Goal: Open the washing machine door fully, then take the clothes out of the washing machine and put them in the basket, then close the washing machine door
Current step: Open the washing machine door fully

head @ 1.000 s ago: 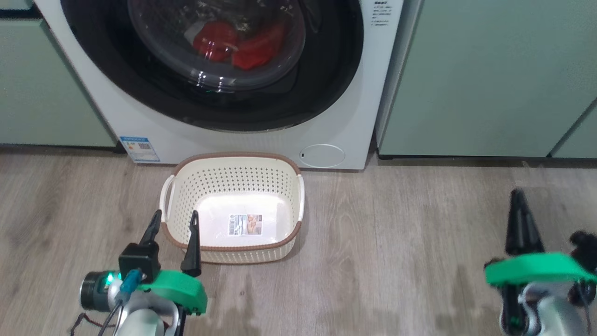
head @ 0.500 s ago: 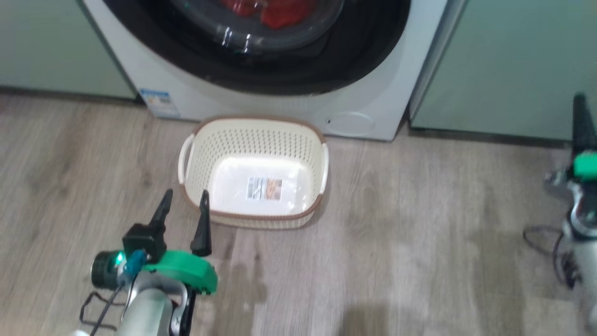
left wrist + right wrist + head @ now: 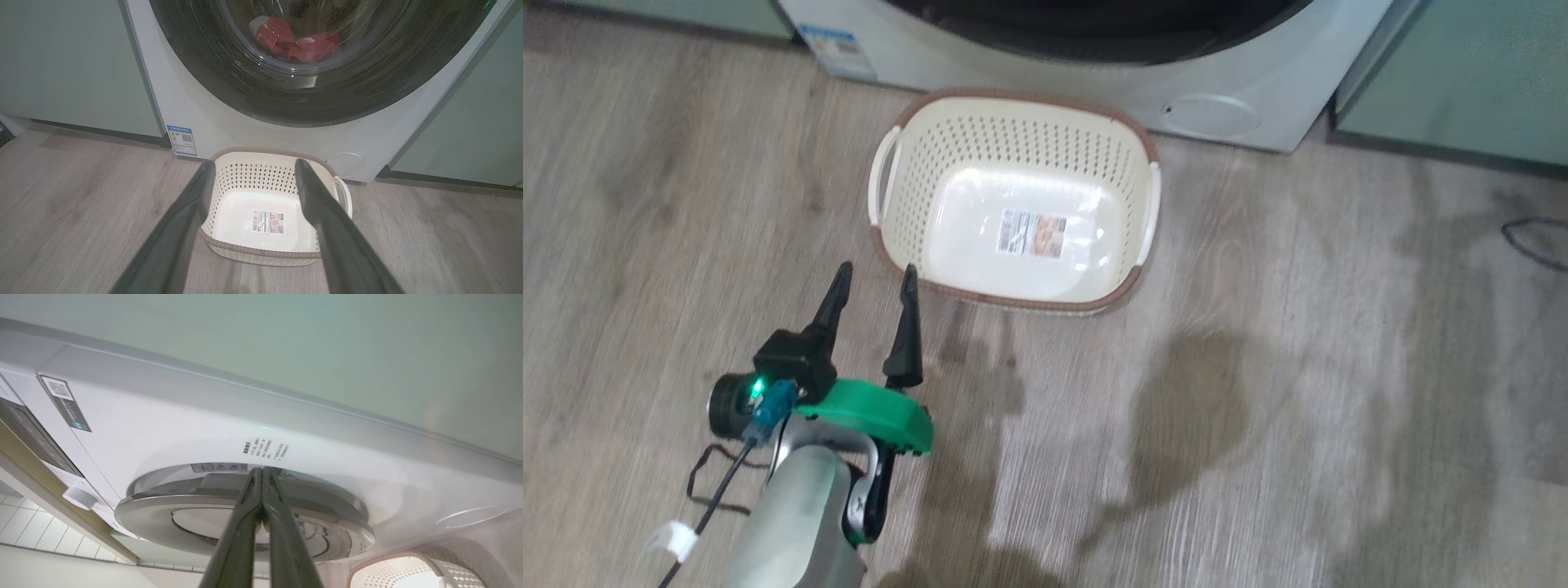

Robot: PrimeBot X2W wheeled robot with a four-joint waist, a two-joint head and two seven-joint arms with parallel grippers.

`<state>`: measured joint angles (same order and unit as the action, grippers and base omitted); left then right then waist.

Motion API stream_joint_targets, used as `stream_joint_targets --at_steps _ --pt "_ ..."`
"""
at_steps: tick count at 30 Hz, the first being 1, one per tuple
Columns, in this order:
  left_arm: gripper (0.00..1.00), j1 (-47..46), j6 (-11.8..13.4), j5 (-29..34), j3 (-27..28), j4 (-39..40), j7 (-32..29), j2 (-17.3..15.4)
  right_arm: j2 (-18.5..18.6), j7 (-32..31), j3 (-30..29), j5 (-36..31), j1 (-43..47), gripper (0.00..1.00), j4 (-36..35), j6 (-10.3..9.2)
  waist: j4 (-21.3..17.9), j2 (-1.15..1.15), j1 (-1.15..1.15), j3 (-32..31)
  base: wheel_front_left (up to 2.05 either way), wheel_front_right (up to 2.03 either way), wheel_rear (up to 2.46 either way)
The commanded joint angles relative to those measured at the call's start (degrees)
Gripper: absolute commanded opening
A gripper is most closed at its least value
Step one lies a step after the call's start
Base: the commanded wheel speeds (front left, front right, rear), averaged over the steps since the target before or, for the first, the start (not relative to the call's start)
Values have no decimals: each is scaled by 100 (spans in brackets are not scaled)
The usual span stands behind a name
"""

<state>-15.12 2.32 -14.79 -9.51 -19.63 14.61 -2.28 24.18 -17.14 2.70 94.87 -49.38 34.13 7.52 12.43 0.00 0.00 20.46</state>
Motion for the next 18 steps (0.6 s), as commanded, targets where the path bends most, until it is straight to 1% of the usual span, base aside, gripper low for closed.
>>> stream_joint_targets --at_steps 1,5,9,12,18 --pt "100 -190 49 -48 115 181 39 -60 146 -210 32 46 -202 0 -118 -3 133 0 0 227 0 0 0" --pt "100 -337 108 -154 -41 249 39 -60 224 -723 100 24 -675 0 75 -3 209 0 0 468 0 0 0" --pt "100 -444 156 -251 -178 302 39 -60 274 -1087 219 -88 -1119 0 226 -3 286 0 0 686 0 0 0" --pt "100 -493 190 -313 -247 341 39 -60 306 -1296 311 -182 -1431 0 362 -3 340 0 0 828 0 0 0" --pt "100 -578 238 -399 -354 403 39 -60 329 -1505 457 -347 -1917 0 595 -3 437 0 0 1043 0 0 0"
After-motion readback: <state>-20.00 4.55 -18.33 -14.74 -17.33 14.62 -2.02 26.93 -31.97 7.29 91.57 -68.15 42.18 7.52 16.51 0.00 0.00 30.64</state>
